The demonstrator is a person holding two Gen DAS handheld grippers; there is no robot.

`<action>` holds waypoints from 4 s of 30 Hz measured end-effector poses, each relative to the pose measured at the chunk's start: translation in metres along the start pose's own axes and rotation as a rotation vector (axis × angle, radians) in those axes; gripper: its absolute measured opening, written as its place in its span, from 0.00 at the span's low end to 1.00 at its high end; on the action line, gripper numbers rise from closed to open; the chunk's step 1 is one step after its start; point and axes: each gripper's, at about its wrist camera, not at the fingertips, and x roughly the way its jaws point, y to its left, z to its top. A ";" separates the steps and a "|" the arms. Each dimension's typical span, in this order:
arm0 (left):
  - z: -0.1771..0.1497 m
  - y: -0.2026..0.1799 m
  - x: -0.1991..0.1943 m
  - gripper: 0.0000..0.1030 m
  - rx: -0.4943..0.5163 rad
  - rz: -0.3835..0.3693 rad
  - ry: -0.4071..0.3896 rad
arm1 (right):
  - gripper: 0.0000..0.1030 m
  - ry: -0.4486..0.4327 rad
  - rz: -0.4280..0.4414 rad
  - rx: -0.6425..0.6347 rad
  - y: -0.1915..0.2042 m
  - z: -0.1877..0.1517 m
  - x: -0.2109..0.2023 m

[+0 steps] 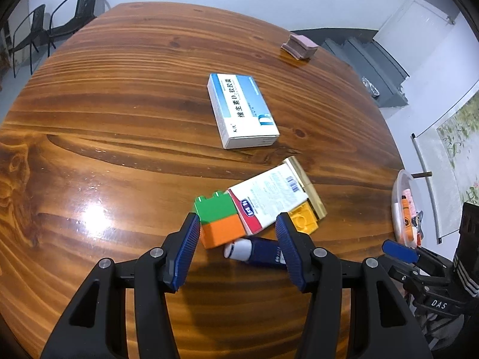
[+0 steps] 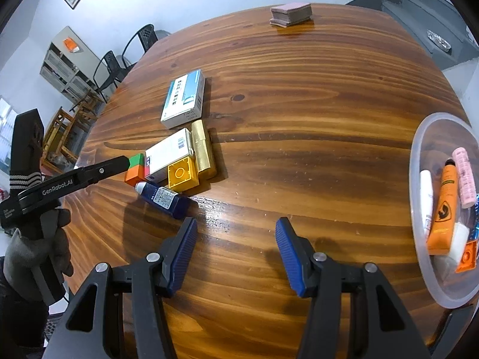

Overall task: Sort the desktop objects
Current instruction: 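Grasp the green-and-orange Lego stack with the left gripper while the right grasps the gold tube, then carry the Lego stack and gold tube over the clear bowl and release both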

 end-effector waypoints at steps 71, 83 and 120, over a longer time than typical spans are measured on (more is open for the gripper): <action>-0.003 0.017 0.000 0.35 0.100 0.138 -0.031 | 0.25 -0.008 -0.090 -0.118 0.027 0.051 0.058; -0.013 -0.040 -0.018 0.35 0.146 0.087 -0.072 | 0.25 -0.126 -0.115 -0.026 -0.018 0.038 -0.011; -0.034 -0.248 0.013 0.35 0.310 -0.044 -0.069 | 0.25 -0.184 -0.247 0.264 -0.235 -0.016 -0.099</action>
